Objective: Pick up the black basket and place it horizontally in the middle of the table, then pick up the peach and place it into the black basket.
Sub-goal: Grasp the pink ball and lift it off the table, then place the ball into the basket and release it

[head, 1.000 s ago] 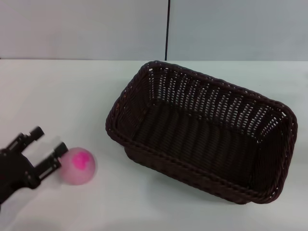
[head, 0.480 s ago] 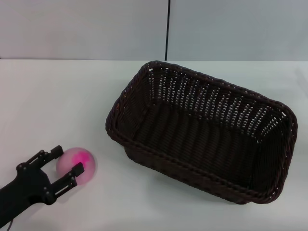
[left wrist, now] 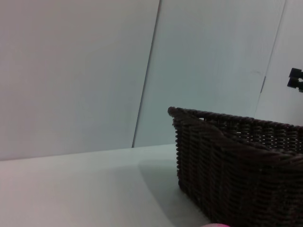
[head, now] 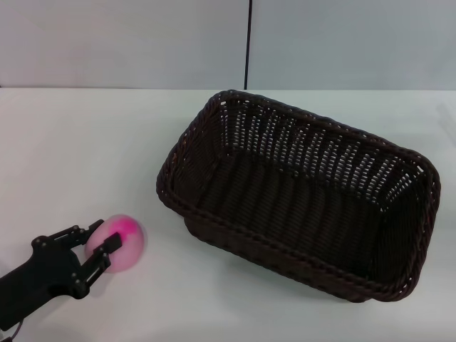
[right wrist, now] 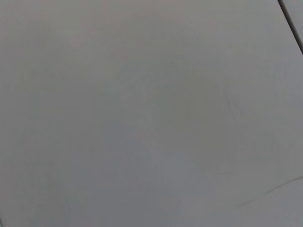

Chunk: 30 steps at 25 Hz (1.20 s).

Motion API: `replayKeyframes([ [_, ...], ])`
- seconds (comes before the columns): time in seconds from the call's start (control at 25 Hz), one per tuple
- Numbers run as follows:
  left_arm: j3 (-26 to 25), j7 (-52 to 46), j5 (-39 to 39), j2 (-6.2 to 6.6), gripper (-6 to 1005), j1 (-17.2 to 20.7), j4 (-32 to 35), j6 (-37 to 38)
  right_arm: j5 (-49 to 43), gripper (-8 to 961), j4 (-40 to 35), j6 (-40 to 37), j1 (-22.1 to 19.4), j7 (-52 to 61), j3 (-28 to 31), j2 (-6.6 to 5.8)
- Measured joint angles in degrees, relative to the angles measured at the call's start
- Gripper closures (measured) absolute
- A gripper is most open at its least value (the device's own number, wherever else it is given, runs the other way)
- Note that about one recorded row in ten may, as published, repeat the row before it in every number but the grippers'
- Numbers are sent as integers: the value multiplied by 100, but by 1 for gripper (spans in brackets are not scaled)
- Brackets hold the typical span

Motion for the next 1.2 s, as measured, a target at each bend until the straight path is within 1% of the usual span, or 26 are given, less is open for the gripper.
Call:
replayKeyframes([
  [0.32,-41,-7,-13,14,741,-74,4,143,2,321,31,5,-14,-4,-1,0],
  [0.36,-41,-7,-13,14,745,-74,4,143,2,321,31,5,-14,-4,-1,0],
  [0.4,-249,-48,-91,13,749,-89,3,320,3,321,36,6,-15,-4,-1,2],
  [0.44,-249,-48,-91,13,754,-89,3,320,4,321,46,8,-13,-4,0,4],
  [0.48,-816,-69,-127,0,758,-133,-60,595,4,321,62,10,-9,-4,3,7],
  [0.52,-1189,-70,-128,-5,762,-171,-132,736,5,321,82,13,-2,-4,9,8],
  [0.56,-1341,-70,-129,-5,766,-196,-164,810,5,321,82,13,-2,-4,9,8],
  [0.6,-1341,-70,-129,-5,770,-196,-164,810,6,321,83,14,0,-4,10,8],
  [0.64,-1499,-73,-131,-5,775,-221,-205,890,6,321,88,15,1,-4,9,8],
  [0.68,-1736,-113,-131,-1,779,-302,-280,1088,7,321,99,14,3,-4,8,8],
  [0.72,-1847,-198,-133,-2,783,-430,-315,1264,7,321,138,15,6,-4,8,9],
  [0.84,-1864,-271,-129,-13,805,-628,-377,1366,9,321,185,15,10,-28,7,24],
  [0.92,-1764,-277,-84,-22,820,-914,-518,1361,22,321,200,15,12,-84,12,52],
  [1.08,-1280,-259,-56,-38,867,-1288,-641,1321,23,321,238,15,36,-124,8,76],
  [1.12,-814,-246,-36,-52,879,-1469,-679,1309,18,321,266,16,44,-127,8,77],
  [1.16,-814,-246,-36,-52,884,-1469,-679,1309,18,321,266,16,44,-127,8,77],
  [1.2,-633,-237,-30,-60,889,-1536,-690,1288,16,321,283,21,48,-131,8,78],
])
